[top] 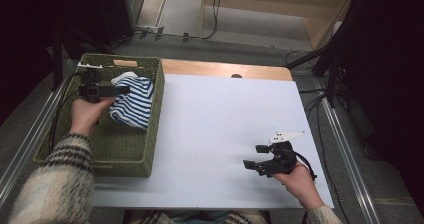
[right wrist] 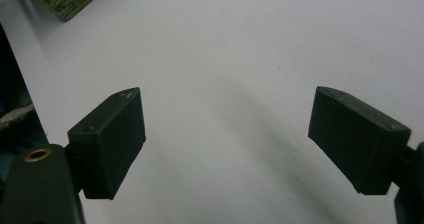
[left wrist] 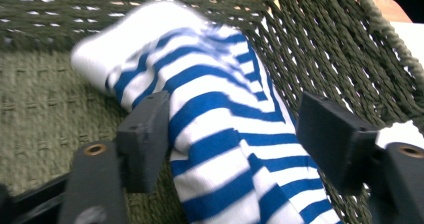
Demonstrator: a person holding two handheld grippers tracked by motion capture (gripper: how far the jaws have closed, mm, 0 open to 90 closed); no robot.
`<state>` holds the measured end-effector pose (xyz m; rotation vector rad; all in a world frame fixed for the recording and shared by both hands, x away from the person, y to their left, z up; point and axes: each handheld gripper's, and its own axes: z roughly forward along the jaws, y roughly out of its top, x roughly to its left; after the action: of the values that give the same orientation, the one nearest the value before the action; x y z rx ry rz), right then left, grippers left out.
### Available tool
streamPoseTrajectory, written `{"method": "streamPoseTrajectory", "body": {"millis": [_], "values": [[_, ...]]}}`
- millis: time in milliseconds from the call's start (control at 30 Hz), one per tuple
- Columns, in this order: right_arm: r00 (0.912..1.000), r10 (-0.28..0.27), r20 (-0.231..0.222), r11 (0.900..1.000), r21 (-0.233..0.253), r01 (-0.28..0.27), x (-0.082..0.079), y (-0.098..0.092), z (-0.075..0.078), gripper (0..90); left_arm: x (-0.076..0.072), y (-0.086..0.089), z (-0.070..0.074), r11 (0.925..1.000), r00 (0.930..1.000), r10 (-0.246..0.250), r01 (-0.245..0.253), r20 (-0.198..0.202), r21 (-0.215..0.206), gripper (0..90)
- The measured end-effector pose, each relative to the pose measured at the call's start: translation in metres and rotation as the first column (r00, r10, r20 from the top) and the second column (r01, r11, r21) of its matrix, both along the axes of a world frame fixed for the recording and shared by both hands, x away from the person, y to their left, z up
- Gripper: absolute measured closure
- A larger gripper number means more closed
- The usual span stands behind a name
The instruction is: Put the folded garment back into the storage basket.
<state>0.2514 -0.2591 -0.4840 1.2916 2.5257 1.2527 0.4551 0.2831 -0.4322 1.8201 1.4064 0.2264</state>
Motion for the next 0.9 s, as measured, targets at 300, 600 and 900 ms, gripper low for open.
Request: {"method": "streamPoseTrajectory", "body": {"millis": [300, 600, 900], "values": [[1.0000, -0.003, 0.000, 1.000, 0.000, 0.003, -0.001, -0.001, 0.000, 13.2, -0.004, 0.007, 0.007, 0.9995, 0.9987, 0.032, -0.032, 0.040, 0.004, 28.3], [1.0000, -0.005, 0.000, 1.000, 0.000, 0.005, -0.001, -0.002, 0.000, 13.2, -0.011, 0.004, 0.021, 0.9999, 0.9981, 0.005, -0.004, 0.061, -0.010, 29.5], [1.0000, -0.005, -0.001, 1.000, -0.002, 0.005, -0.001, -0.001, 0.000, 13.2, -0.023, -0.004, 0.037, 0.9975, 0.9959, -0.065, 0.066, 0.063, -0.025, 29.5]]}}
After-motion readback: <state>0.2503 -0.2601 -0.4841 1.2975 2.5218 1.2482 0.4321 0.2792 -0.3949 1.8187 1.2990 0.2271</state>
